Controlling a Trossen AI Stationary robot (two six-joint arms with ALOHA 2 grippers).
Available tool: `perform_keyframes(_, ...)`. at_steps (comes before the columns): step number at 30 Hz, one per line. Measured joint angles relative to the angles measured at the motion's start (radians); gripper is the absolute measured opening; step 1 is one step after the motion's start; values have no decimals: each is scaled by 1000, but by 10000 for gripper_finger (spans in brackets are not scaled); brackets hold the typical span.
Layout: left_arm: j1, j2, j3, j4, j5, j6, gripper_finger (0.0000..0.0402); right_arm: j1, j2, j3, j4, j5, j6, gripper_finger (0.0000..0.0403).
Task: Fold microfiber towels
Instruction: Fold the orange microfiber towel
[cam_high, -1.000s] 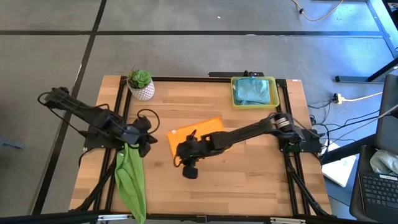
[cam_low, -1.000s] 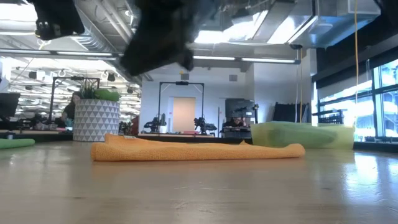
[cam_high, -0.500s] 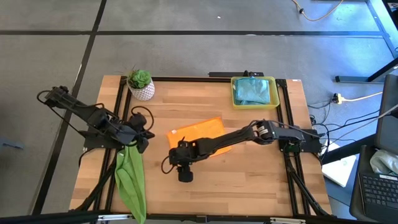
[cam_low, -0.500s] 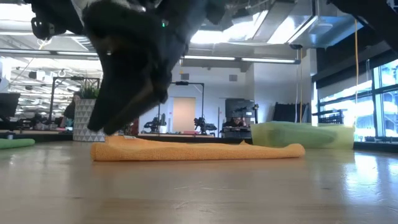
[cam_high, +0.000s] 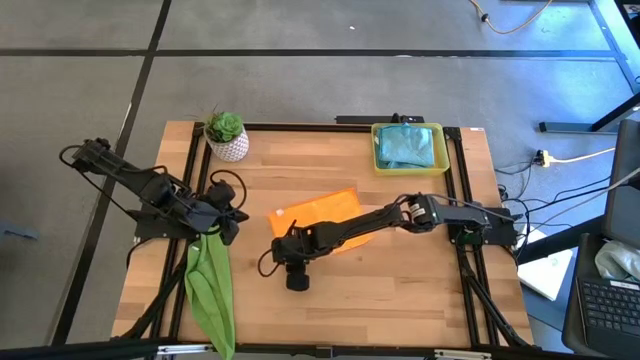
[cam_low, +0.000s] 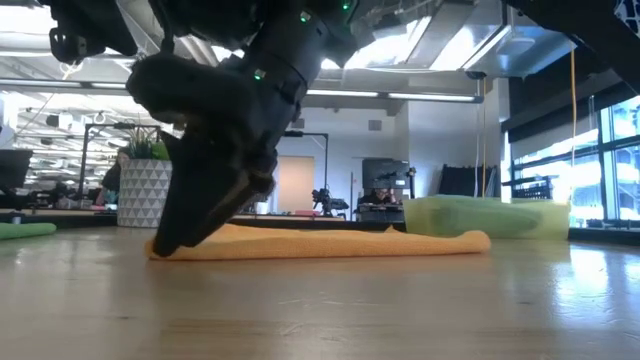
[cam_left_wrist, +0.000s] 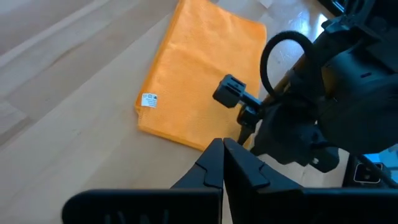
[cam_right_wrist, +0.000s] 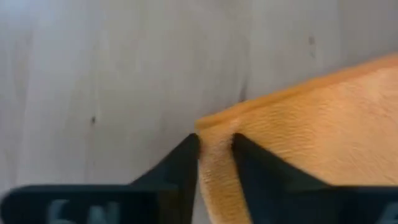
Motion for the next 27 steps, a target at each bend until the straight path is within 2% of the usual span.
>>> perform_keyframes(3,0,0,0,-8,0,1,0,-4,0,0,-26,-12,55,34)
perform_keyframes(5,0,0,0,-8,0,18,0,-10,-3,1,-33,-53,80,13)
perform_keyframes(8,0,0,0,-7,0,27,0,-18,-7,38,-114,-89,90,7)
perform_keyframes(11,-2,0,0,-3,14,48,0,-19,-15,122,-236,-77,42,6)
perform_keyframes(13,-15,0,0,22,66,143,0,-19,-28,207,-329,-67,3,4)
perform_keyframes(16,-64,3,0,56,150,382,0,-19,-36,314,-457,-31,-33,4)
perform_keyframes(20,-134,7,0,53,156,527,0,-19,-100,260,-486,22,9,2)
perform_keyframes(24,-181,32,-1,68,129,552,3,-19,-132,237,-502,35,28,2)
perform_keyframes(27,-207,72,-1,85,126,553,23,-14,-126,219,-510,30,39,2)
